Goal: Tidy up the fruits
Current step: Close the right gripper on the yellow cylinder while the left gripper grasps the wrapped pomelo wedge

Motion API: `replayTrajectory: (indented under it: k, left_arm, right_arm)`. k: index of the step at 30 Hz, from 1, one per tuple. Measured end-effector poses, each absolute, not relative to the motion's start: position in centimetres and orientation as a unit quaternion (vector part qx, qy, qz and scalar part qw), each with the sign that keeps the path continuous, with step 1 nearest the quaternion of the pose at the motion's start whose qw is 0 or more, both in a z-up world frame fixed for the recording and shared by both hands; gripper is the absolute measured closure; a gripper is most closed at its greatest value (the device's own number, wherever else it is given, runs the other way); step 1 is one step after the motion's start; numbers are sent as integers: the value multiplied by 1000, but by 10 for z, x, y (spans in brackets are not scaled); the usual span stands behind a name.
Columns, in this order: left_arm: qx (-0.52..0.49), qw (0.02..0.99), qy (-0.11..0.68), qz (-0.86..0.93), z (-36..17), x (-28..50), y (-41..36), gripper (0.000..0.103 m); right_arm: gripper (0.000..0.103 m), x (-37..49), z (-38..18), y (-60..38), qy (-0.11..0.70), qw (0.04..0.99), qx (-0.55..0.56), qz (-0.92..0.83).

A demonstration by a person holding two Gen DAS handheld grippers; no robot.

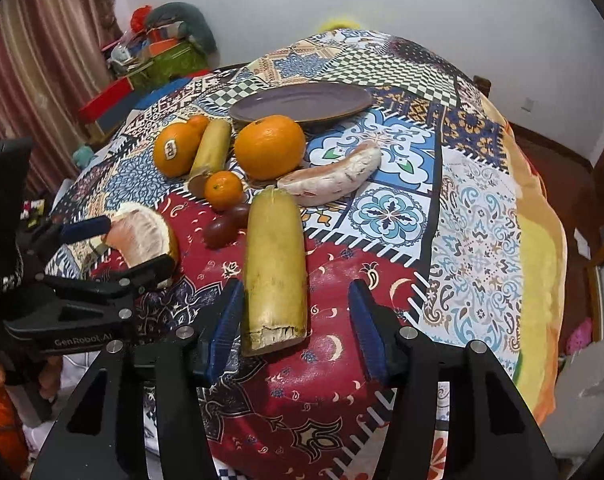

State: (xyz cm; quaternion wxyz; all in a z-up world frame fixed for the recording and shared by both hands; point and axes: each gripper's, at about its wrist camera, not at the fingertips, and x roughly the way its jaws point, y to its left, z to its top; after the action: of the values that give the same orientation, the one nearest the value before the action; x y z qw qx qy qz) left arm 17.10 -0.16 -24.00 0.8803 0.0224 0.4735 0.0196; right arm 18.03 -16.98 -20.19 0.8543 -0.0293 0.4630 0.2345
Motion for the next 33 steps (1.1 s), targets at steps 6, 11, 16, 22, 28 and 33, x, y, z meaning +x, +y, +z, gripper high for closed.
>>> replayTrajectory:
  k: [6, 11, 16, 22, 28, 33]
  left_arm:
    - [-4, 879, 477, 11, -243, 163, 17, 1]
    - [-2, 879, 476, 15, -241, 151, 32, 1]
    - [6, 878, 477, 31, -238, 139, 46, 1]
    - [-11, 881, 473, 34, -233, 134, 58, 7]
    - [-37, 880, 474, 17, -229, 150, 54, 8]
    - [-66, 868, 492, 16, -241, 165, 58, 12]
  right_arm:
    - [52, 185, -206, -160, 473, 848, -23, 236]
    - [52, 185, -208, -150, 475, 845, -25, 246]
    - [52, 188, -213, -150, 480, 841, -16, 251]
    - [52, 190, -217, -150, 480, 840, -20, 254]
    - [57, 193, -218, -149, 477, 841, -22, 256]
    - [59, 196, -219, -149, 475, 841, -14, 259]
